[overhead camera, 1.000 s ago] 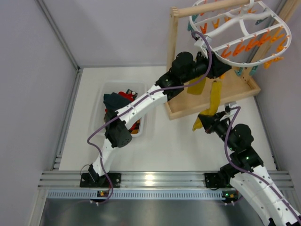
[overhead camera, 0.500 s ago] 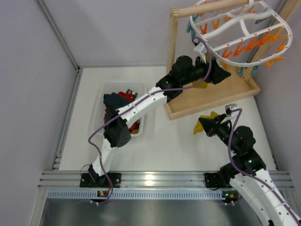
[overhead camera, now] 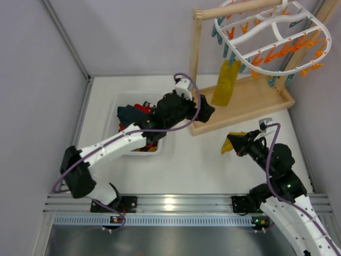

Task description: Remove the socks clipped to the hanger

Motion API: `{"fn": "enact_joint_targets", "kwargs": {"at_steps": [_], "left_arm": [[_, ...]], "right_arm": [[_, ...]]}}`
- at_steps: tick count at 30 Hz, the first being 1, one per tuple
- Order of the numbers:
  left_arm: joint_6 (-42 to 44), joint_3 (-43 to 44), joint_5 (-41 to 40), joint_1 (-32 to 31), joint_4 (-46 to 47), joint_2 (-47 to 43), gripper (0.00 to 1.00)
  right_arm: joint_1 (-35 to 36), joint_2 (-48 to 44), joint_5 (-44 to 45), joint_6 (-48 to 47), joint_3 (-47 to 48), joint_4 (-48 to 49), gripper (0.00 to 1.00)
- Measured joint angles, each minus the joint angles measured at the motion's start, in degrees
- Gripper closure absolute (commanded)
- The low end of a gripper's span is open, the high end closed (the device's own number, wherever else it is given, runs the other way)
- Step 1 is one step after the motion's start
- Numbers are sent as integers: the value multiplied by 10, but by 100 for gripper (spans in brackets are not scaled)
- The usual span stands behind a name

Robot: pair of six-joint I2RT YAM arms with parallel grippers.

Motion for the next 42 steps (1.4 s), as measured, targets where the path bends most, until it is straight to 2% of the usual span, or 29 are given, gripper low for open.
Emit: {"fn": "enact_joint_targets", "kwargs": {"at_steps": [5, 8, 10, 12, 15, 17, 23, 28, 31, 33, 36, 39, 40, 42], "left_arm": [[-11, -94, -141, 17, -120, -156, 1], [-27, -151, -207, 36, -216, -227, 1], [-34, -173, -238, 47, -294, -268, 1], [-36, -181, -269, 54, -385, -322, 1], [-32, -178, -312, 55, -464, -421, 1], [-24, -177, -331, 55, -488, -490, 1], [2, -218, -380, 56, -489, -696, 1], [15, -256, -377, 55, -488, -690, 1], [17, -262, -365, 55, -487, -673, 1], [19, -267, -359, 55, -488, -671, 1], [19, -267, -358, 55, -487, -676, 1], [19, -267, -358, 55, -487, -682, 1], [19, -267, -357, 55, -487, -683, 1], [20, -267, -355, 55, -487, -682, 1]], "right_arm": [[0, 58, -69, 26, 26, 37, 100], [8, 142, -98, 47, 38, 88, 100], [32, 198, -87, 54, 52, 118, 100], [87, 270, -61, 47, 87, 139, 100], [190, 403, -22, 13, 184, 161, 100], [232, 485, -12, -4, 249, 186, 100], [256, 726, -9, -38, 482, 209, 100], [257, 941, 0, -82, 728, 167, 100], [252, 1062, 2, -102, 869, 120, 96], [251, 1112, 2, -109, 901, 100, 94], [250, 1140, -1, -112, 890, 65, 94], [249, 1140, -6, -110, 865, 56, 56], [249, 1140, -8, -111, 862, 52, 52], [248, 1140, -10, -118, 862, 41, 50]]}}
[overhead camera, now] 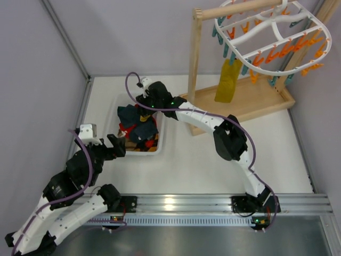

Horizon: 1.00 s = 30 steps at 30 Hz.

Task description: Remove the socks clipped to the hanger

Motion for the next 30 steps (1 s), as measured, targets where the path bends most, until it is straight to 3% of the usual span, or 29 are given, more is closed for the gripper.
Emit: {"fn": "enact_joint_targets", "kwargs": {"at_steps": [6, 8, 10, 19, 24, 30], "left_arm": [[3, 0, 2, 4, 1, 14, 1], [5, 0, 6, 15, 1, 28, 1], [5, 0, 8, 24, 1, 37, 1], [10, 0, 30, 58, 8, 46, 1], [10, 0, 35, 60, 8, 49, 1], [12, -1, 43, 60, 14, 63, 1]], "right_arm": [[-2, -47, -2, -9, -58, -19, 20], [-3, -77, 2, -11, -85, -30, 6], [-3, -125, 11, -14, -125, -36, 1], [-3, -433, 41, -24, -373, -14, 1], [-10, -601, 156, -3, -552, 18, 0], [-73, -702, 240, 21, -643, 26, 1]]}}
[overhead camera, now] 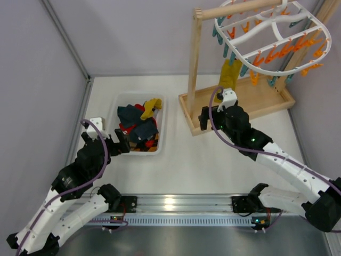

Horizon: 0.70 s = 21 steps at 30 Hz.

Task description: Remove the socks clipped to the hanger

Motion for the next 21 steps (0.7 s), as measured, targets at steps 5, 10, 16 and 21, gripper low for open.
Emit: {"fn": "enact_joint_targets", "kwargs": {"at_steps": [5, 10, 16, 21], "left_arm": [[3, 0, 9, 0, 2, 13, 1], [8, 0, 13, 0, 3, 17, 1], [10, 0, 22, 0, 4, 32, 1], [11, 0, 26, 0, 4, 38, 1]], "right_arm": [[-93, -7, 24, 20, -29, 35, 1], [-141, 58, 65, 17, -31, 116, 1], [-147, 195, 79, -9, 26, 190, 6], [-152, 263, 102, -32, 47, 270, 24]]}}
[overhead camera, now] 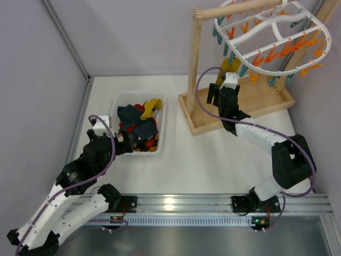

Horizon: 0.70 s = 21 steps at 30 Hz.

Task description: Remove the socks clipped to the hanger

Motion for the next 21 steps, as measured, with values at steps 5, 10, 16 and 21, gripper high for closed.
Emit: {"fn": "enact_joint_targets", "kwargs": {"at_steps": [5, 10, 16, 21], "left_arm": [[1, 0, 3, 0, 0, 0, 1], [2, 0, 10, 0, 0, 10, 1], [2, 0, 13, 0, 0, 15, 1], [2, 0, 14, 0, 0, 15, 1]], "right_arm": [[-2, 7, 72, 9, -1, 34, 2], [-8, 17, 108, 12, 0, 50, 3], [-21, 56, 75, -10, -2, 81, 47], [-23, 52, 29, -33, -28, 151, 100]]}}
